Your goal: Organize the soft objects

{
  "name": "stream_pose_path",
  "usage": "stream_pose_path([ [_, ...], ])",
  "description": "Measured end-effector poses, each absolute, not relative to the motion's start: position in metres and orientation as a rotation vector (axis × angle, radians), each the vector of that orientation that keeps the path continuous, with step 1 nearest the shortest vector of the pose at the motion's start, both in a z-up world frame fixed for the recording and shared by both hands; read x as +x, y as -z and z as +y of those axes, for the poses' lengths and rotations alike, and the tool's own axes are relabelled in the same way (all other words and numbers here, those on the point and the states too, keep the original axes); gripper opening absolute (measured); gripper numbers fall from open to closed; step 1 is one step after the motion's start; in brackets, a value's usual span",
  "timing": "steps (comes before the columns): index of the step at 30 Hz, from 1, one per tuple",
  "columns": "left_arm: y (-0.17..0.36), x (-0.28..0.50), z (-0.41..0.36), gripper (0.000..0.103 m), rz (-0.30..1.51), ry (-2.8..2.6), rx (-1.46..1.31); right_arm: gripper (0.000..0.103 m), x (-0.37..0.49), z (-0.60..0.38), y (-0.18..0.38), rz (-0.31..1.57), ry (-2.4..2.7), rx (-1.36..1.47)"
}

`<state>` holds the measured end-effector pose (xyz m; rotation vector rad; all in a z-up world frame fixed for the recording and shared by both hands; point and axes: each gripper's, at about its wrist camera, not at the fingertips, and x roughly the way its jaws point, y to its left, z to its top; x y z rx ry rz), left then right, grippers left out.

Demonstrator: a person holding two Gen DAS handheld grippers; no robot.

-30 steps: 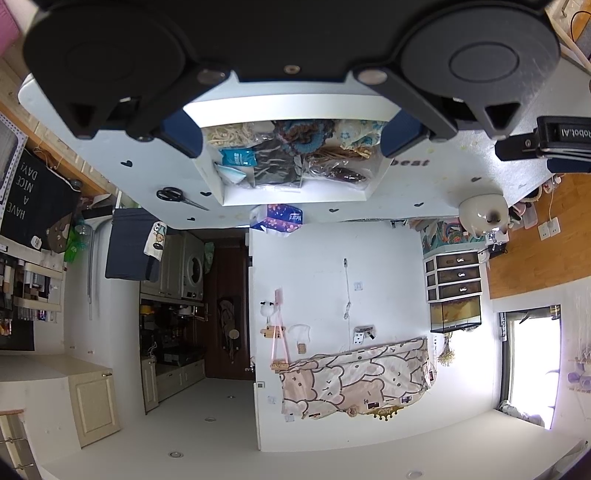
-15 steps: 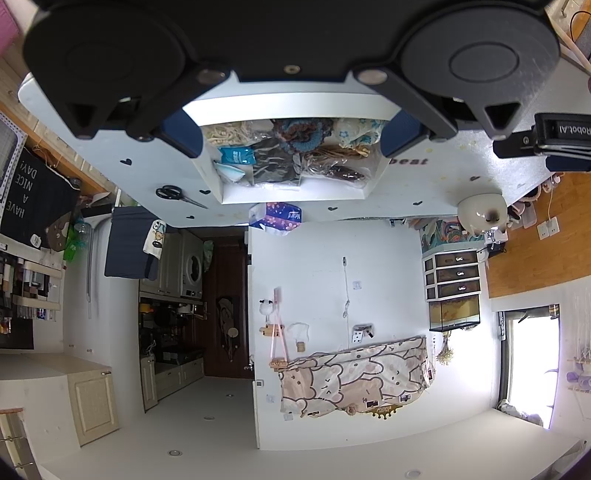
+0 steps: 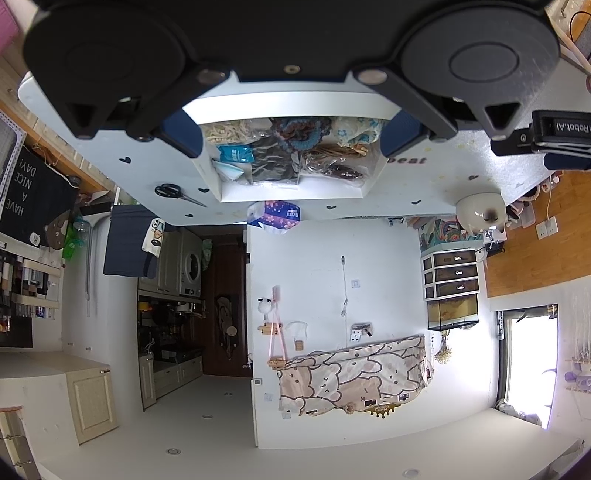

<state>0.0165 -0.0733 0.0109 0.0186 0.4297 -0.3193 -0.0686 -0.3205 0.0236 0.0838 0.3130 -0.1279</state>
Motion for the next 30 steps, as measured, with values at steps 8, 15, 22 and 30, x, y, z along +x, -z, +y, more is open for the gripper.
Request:
stream_pose_path([
  [8, -0.0086, 0.0152, -0.0729, 0.103, 0.43, 0.317, 0.018, 0.103, -0.0688, -0.32, -0.0242, 0.313, 0.127, 0.083],
  [15, -0.0093, 0.0156, -0.073, 0.103, 0.43, 0.317, 0.018, 0.103, -0.069, -0.3197, -0.0241, 0.312, 0.128, 0.084],
  [22, -0.0096, 0.0157, -0.0729, 0.103, 0.429, 0.317, 0.018, 0.103, -0.0689, -0.3199, -0.0241, 0.312, 0.127, 0.084],
  [30, -0.0091, 0.0152, -0.0724, 0.103, 0.43, 0.316, 0.019, 0.103, -0.0689, -0.32, -0.0239, 0.312, 0.127, 0.084],
])
